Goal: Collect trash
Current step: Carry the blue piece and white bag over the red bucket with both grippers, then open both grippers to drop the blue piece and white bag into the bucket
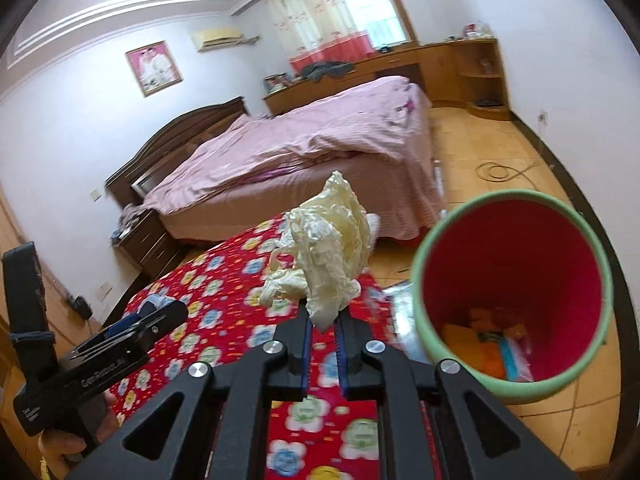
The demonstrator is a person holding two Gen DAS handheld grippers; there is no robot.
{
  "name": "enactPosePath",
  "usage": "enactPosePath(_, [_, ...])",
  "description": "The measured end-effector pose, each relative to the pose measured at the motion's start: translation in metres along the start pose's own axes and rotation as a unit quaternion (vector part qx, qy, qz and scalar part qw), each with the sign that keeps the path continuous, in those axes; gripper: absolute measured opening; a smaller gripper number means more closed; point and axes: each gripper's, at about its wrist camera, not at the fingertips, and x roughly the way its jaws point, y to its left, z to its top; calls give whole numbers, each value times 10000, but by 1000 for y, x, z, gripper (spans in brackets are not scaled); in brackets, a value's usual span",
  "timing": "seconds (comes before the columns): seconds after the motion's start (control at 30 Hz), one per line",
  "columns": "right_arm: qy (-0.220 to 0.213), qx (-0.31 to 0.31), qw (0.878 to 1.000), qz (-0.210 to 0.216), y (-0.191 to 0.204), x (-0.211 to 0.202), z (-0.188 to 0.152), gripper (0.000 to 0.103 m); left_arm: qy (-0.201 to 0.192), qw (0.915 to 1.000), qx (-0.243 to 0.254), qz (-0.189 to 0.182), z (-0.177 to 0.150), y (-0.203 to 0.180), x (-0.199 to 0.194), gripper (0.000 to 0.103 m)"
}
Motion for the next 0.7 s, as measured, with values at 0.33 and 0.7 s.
enactPosePath(0.33, [-79, 654, 9964, -532, -78, -13, -7, 12, 110, 9945, 711, -757, -1, -84, 33, 76])
enactPosePath(0.7, [16, 1228, 9893, -783, -144, -9, -16, 15, 322, 9831, 1316, -1232, -11, -151, 74, 76])
